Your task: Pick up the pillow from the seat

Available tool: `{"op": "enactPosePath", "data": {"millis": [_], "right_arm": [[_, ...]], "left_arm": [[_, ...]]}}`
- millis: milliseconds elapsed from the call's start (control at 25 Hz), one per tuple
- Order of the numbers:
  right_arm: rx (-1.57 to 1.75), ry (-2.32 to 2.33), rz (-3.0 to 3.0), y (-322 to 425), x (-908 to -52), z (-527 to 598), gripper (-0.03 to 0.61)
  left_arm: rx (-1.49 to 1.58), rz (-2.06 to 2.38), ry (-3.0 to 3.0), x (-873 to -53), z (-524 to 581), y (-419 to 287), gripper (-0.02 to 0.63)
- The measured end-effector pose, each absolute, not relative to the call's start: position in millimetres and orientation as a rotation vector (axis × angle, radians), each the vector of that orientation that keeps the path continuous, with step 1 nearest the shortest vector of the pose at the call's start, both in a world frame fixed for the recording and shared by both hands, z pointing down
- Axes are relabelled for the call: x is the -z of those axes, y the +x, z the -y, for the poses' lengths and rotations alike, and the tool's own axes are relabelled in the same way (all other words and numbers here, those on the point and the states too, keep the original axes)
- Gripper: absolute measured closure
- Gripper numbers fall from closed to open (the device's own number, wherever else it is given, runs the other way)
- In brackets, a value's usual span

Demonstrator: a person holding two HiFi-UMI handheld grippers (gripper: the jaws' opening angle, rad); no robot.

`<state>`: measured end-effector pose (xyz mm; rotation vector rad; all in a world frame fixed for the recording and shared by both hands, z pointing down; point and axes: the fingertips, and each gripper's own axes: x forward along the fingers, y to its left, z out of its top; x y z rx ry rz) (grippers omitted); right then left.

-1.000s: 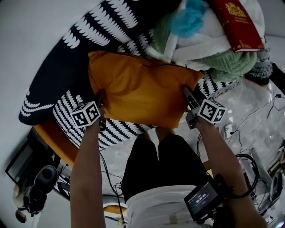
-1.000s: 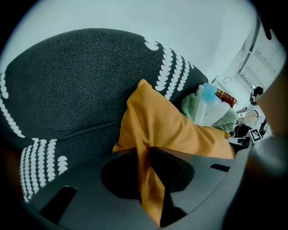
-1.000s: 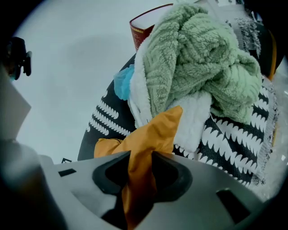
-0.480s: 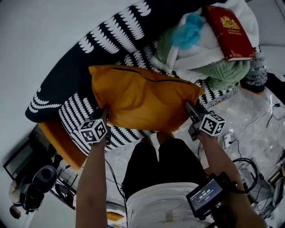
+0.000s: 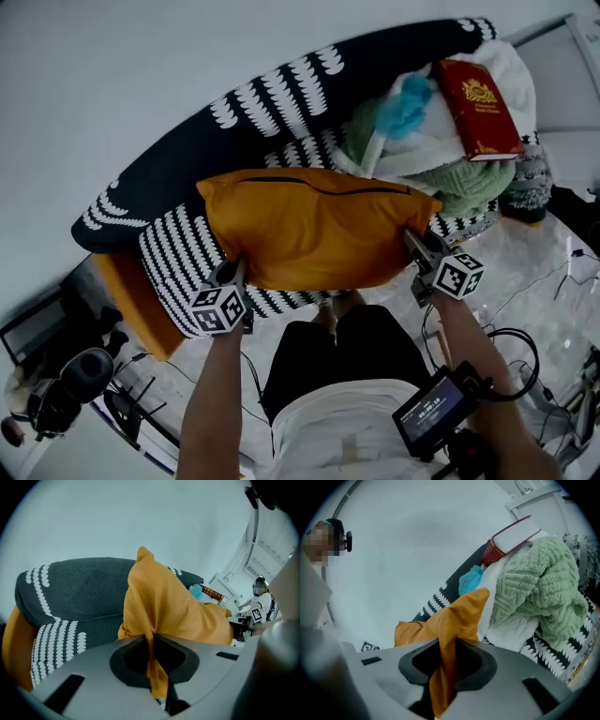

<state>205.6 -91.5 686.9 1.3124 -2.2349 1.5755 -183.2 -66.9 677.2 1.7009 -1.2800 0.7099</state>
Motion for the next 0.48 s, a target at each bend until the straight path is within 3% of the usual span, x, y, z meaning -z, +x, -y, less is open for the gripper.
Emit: {"op": "enactPosePath", "data": {"millis": [480], "right_arm": [[-1.432,1.112,2.36,176,-664,107,0.482]], "left_arm": [[-0.542,1.42,1.619,-661,13,-203,0.581]]}}
